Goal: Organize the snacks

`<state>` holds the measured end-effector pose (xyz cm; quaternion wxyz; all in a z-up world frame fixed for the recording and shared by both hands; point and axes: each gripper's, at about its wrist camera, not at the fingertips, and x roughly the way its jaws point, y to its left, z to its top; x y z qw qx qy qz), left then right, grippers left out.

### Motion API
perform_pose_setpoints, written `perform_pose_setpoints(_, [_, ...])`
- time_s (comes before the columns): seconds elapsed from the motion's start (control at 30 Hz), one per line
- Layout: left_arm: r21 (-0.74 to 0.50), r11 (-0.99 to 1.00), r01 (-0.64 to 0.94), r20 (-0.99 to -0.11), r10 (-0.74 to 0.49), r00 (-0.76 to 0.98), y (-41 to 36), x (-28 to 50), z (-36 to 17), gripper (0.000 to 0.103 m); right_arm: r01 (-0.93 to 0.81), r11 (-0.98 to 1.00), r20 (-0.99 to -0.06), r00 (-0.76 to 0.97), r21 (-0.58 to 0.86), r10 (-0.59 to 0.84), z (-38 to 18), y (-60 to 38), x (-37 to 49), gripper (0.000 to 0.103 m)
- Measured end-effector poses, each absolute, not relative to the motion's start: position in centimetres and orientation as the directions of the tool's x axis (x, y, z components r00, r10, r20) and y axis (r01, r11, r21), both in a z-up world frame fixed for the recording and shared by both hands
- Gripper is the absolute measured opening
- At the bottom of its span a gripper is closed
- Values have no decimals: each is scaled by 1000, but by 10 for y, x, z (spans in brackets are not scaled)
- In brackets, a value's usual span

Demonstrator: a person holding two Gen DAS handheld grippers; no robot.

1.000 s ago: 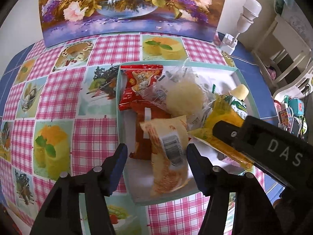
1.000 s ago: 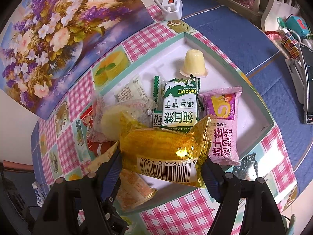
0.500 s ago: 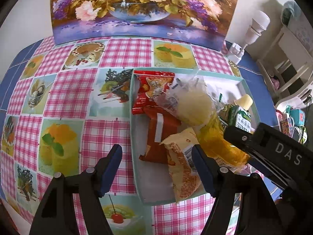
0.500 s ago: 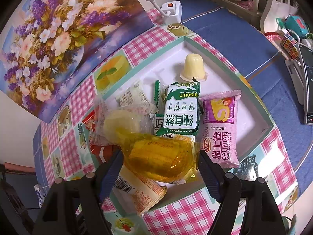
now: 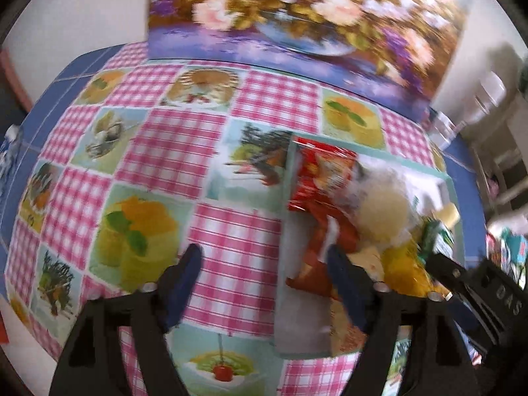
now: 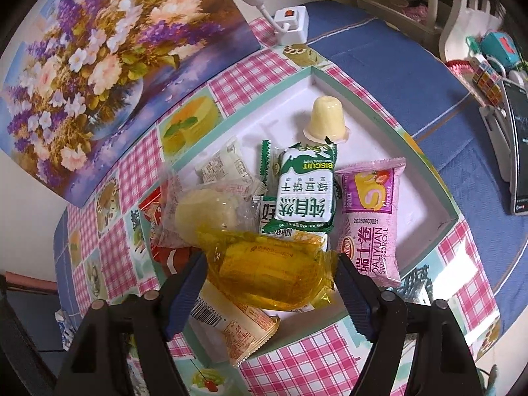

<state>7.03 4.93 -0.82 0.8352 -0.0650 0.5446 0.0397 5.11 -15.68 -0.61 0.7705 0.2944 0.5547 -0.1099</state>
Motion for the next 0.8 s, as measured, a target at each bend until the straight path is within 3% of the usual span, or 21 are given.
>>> perform_pose_setpoints(0.23, [-68, 973, -218, -903, 32, 428, 70, 72, -5, 97, 461, 817, -909, 381, 345, 169, -5, -150, 54, 103])
perform_pose_setpoints(0.8, [-25, 974, -224, -886, 82, 457, 76, 71, -3, 100, 428, 848, -913, 381, 312, 144, -6, -143, 55, 103])
